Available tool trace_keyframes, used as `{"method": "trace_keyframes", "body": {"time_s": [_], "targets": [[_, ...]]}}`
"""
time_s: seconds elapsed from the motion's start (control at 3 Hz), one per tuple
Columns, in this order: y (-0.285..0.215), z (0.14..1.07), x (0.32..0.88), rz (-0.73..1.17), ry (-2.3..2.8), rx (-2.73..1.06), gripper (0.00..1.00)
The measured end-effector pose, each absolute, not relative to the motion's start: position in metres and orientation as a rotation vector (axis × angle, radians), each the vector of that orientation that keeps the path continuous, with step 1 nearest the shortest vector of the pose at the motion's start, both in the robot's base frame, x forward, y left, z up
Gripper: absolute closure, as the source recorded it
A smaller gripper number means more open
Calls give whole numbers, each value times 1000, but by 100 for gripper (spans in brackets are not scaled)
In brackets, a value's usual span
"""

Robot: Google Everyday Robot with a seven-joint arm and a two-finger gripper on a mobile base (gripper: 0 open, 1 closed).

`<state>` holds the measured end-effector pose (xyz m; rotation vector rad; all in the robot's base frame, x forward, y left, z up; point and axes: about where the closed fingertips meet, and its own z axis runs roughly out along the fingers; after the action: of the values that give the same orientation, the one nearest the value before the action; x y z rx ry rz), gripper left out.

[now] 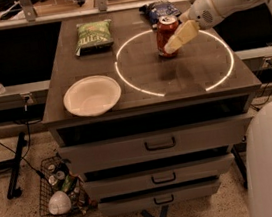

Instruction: Move coke can near green jalapeno chip bag

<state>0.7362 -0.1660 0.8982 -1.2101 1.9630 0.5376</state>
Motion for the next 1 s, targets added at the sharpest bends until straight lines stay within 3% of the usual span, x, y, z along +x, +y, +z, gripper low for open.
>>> {"method": "trace_keyframes", "body": {"time_s": [0.33, 0.67, 1.0], "targets": [[-141, 896, 745, 623, 1911, -1195, 0], [-122, 901, 757, 669, 1843, -1186, 19], [-124, 913, 767, 649, 1797, -1165, 49]]}}
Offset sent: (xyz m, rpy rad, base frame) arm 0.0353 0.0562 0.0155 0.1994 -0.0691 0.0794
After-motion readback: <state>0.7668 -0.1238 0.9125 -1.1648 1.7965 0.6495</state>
